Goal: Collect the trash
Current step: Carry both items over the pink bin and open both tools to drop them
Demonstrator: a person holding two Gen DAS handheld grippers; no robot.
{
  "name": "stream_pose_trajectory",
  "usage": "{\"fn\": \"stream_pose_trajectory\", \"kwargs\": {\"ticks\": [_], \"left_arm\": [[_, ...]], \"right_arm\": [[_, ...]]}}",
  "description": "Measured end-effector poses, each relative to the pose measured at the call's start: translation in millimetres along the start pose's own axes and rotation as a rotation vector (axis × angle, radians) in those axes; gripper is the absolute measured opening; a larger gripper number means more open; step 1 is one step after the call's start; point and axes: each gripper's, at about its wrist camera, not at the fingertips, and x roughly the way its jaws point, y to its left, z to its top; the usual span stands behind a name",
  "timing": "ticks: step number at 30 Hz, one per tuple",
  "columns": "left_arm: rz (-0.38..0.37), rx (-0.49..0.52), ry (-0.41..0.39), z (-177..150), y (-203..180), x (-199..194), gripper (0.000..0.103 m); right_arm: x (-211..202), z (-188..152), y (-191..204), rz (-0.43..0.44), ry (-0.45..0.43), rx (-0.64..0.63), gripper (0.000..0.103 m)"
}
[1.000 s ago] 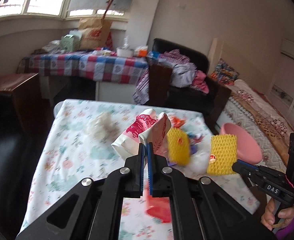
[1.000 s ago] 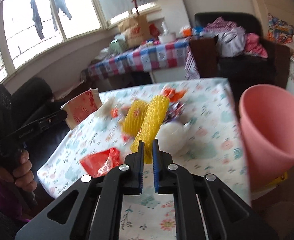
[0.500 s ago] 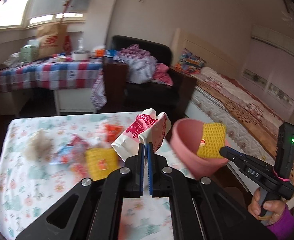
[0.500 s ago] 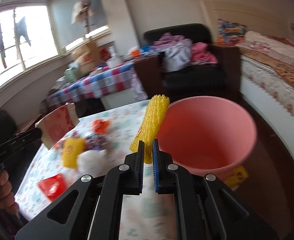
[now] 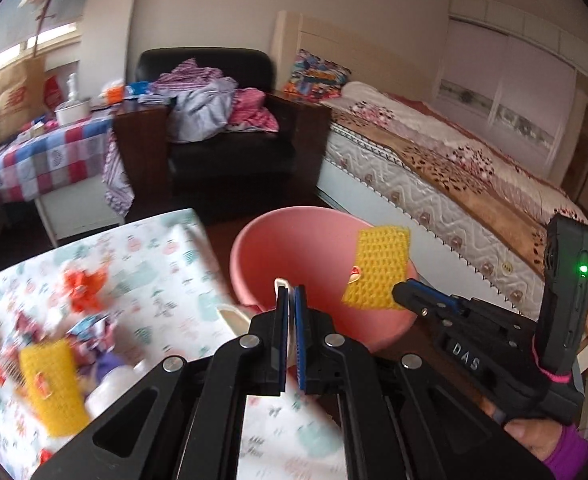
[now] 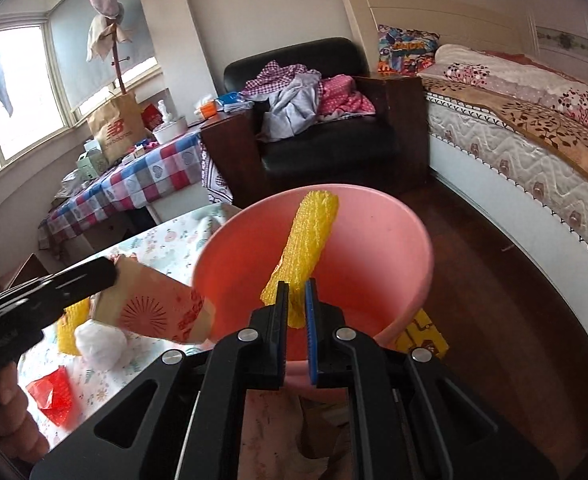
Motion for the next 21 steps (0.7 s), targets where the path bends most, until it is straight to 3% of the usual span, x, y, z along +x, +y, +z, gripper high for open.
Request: {"fn": "stream_pose_trajectory", "kwargs": {"ticks": [8,10,14,21], "left_arm": [[-0.024,0.051,-0.043,17.4,-17.8,24.1,0.004],[-0.063,0.029,-0.035,22.4,-17.7,30.7,0.012],[-0.109,-0.029,-0.04,33.8,-13.9,33.8,0.031],[-0.089,-0.027,-0.09,35.6,-6.4,3.2,0.038]], "right_arm": [[14.8,-1.8,-12.6,-0.023,0.047,0.019,0.011],[17.5,-2.2,-14.0,-0.011,0.057,0.032,0.013],[12.8,-2.8,-13.7,0.009,0.043,0.036,0.035],[-7.0,0.6,-7.1,-0.002,-0.012,0.015,0.036]]}}
